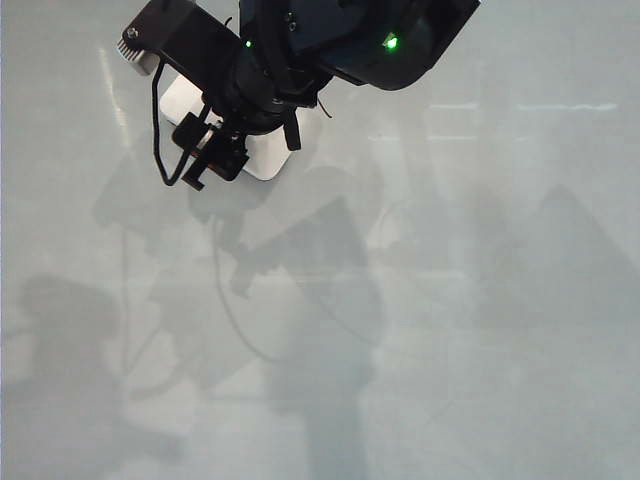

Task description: Grab the whiteboard eraser that is attached to the surface of the whiteboard and use it to clean the writing on the whiteboard.

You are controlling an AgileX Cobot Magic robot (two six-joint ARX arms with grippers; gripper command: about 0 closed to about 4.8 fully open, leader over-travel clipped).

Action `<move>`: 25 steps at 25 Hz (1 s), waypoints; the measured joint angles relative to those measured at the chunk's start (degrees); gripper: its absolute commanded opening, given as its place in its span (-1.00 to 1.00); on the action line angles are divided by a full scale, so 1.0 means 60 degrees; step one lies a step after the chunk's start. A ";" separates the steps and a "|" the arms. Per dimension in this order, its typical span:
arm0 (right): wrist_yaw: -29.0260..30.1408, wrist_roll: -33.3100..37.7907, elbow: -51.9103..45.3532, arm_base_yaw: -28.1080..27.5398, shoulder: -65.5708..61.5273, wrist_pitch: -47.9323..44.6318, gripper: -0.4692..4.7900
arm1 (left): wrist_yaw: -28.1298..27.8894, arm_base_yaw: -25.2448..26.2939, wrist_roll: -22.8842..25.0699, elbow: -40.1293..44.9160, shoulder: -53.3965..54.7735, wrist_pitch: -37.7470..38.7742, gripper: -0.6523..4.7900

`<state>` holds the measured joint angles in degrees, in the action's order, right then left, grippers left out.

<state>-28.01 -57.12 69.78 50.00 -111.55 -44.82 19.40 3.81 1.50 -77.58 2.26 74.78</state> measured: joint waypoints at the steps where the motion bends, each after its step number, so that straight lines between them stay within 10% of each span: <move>1: -0.0076 -0.0193 -0.0015 0.0000 0.0040 -0.0055 -0.07 | 0.0000 0.0000 0.0000 0.0000 0.0000 0.0000 -0.78; 14: -0.0845 -0.0525 0.0011 -0.0029 0.0892 -0.0878 -0.07 | 0.0000 0.0000 0.0000 0.0000 0.0000 0.0000 -0.78; 25: 0.0412 -0.0525 -0.0131 -0.0033 0.0612 -0.1406 -0.16 | 0.0000 0.0000 0.0000 0.0000 0.0000 0.0000 -0.78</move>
<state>-25.54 -60.27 68.99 49.80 -107.87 -53.25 19.40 3.81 1.50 -77.58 2.26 74.78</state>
